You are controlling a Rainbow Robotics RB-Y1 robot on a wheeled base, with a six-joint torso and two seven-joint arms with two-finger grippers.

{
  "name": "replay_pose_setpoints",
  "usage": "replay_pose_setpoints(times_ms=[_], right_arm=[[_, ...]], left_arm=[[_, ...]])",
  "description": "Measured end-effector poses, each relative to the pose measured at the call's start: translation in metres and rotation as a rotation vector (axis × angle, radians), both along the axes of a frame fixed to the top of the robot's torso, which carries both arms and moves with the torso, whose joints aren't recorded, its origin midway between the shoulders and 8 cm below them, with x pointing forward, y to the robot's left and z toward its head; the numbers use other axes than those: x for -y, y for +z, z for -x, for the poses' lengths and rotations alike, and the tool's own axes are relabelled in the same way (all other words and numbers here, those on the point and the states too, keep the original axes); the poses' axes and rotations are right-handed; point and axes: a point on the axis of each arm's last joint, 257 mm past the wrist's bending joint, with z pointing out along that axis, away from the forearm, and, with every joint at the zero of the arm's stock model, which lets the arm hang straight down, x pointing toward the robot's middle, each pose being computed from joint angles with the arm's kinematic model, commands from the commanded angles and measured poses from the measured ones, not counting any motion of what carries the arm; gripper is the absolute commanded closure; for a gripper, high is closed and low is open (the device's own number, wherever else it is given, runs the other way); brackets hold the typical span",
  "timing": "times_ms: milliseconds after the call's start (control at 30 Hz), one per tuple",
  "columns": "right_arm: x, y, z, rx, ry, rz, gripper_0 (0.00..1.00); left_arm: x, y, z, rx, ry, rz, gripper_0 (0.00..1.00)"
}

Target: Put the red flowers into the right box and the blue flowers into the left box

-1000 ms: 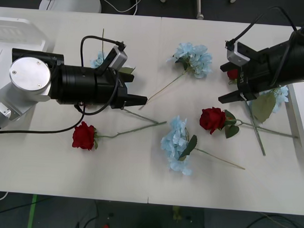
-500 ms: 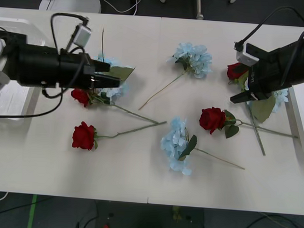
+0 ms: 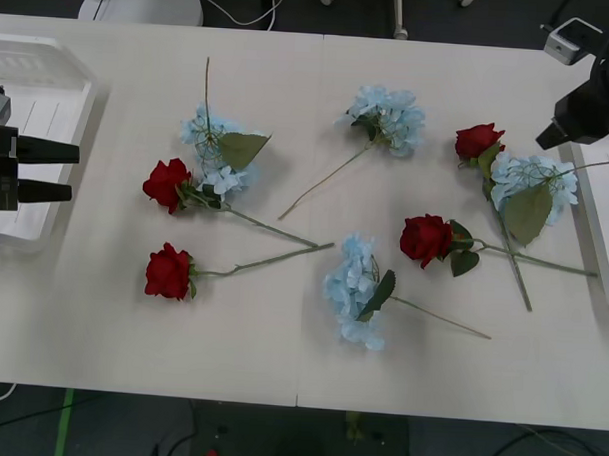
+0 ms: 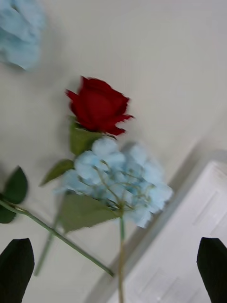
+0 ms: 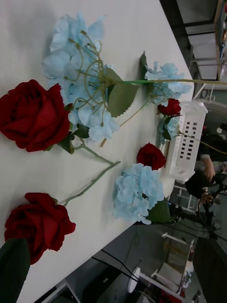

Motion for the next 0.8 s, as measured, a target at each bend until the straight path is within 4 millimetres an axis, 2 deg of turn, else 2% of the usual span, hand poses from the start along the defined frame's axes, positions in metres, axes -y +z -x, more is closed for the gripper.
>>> replay_pose_setpoints(times_ms=[100, 233, 367, 533, 667, 800], right_arm=[[0.03, 0.0, 0.004, -0.03, -0.058, 0.16, 0.0], [0.055, -0.02, 0.01, -0.112, -0.106, 0.274, 0.0], [0.089, -0.041, 0.025, -0.215, -0.193, 0.313, 0.0], [0.111, -0.058, 0.043, -0.307, -0.271, 0.301, 0.0], [0.109, -0.066, 0.046, -0.349, -0.233, 0.343, 0.0], [0.105, -0.076, 0.049, -0.381, -0.208, 0.385, 0.0]], left_arm=[[-0.007, 0.002, -0.016, -0.133, 0.149, 0.092, 0.0], [-0.01, 0.008, -0.041, -0.373, 0.371, 0.282, 0.0], [-0.003, 0.014, -0.073, -0.424, 0.492, 0.374, 0.0], [0.022, 0.013, -0.11, -0.399, 0.55, 0.341, 0.0], [0.053, 0.017, -0.134, -0.587, 0.676, 0.46, 0.0], [0.096, 0.013, -0.142, -0.743, 0.717, 0.533, 0.0]])
